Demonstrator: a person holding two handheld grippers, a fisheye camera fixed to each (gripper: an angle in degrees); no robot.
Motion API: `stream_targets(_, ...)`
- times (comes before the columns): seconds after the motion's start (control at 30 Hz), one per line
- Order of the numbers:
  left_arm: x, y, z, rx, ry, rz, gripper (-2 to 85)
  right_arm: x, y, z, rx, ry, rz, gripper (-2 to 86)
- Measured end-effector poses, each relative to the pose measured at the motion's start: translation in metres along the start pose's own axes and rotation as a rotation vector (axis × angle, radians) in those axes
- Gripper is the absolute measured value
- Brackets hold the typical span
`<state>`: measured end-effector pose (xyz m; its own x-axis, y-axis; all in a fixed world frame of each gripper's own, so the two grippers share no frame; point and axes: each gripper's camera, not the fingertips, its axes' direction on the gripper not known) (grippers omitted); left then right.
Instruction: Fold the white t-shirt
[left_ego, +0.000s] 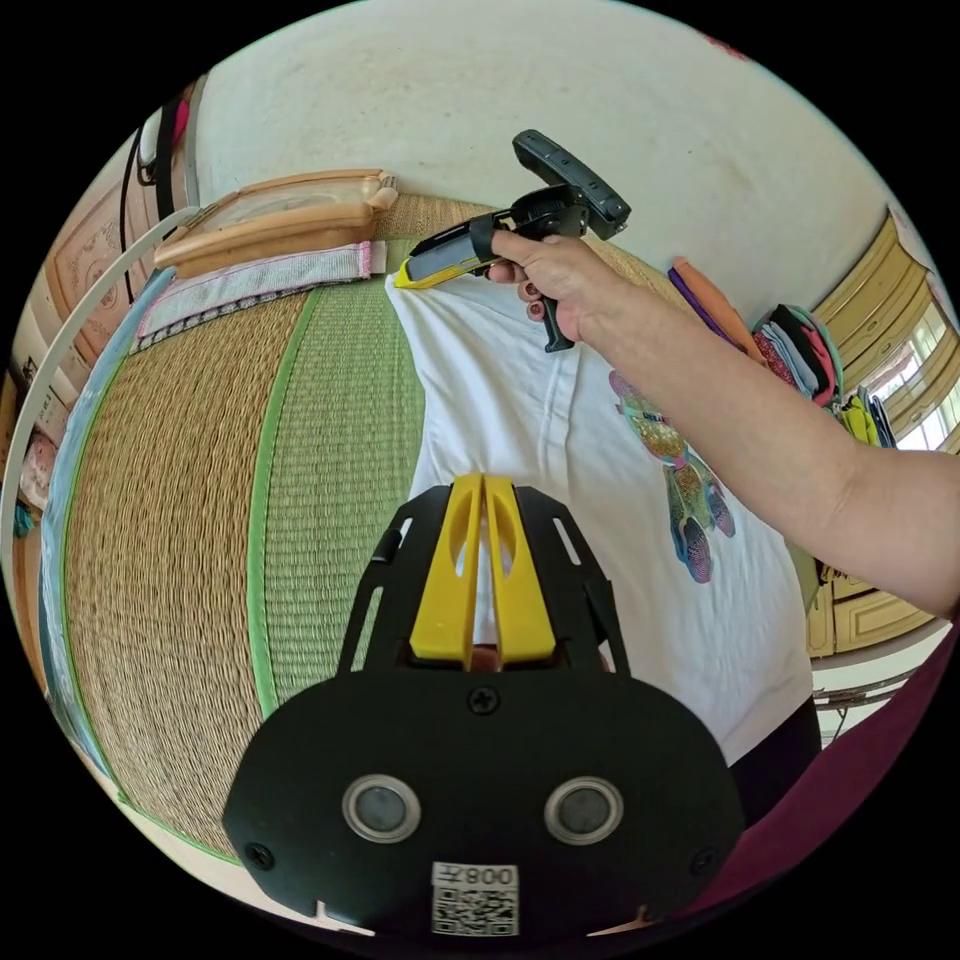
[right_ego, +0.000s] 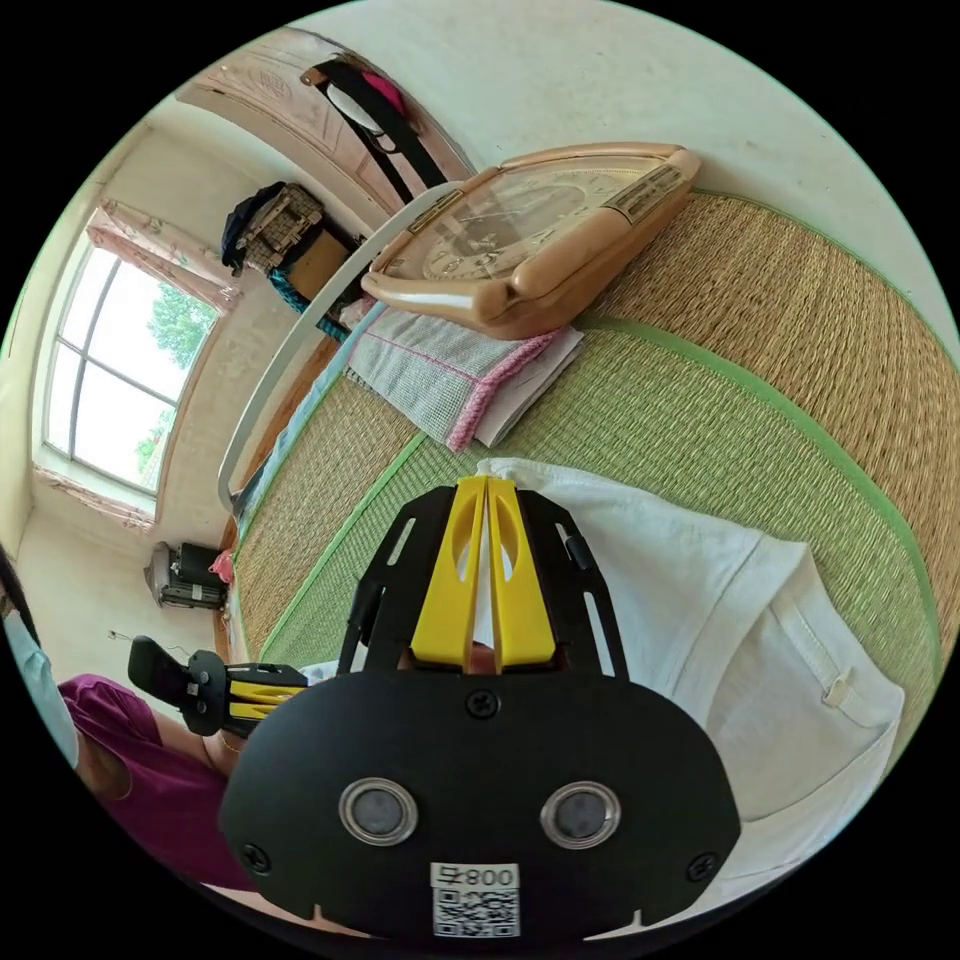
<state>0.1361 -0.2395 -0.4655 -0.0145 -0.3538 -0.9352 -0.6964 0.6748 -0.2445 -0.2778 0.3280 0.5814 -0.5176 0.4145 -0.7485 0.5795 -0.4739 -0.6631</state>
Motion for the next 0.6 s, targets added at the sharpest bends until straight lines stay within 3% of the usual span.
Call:
stream_targets(0.33,-0.002,0.018,-0.012,0.043,0.044,-0.02,0.2,-0.032,0.075,-0.064,0.108,-0.028,-0.035,0.1)
stream_targets(0.6,0.008,0.03,-0.017,0.003,-0.005,0.014,0.2,-0.091,0.17,-0.025,-0.041,-0.074,-0.056,0.0)
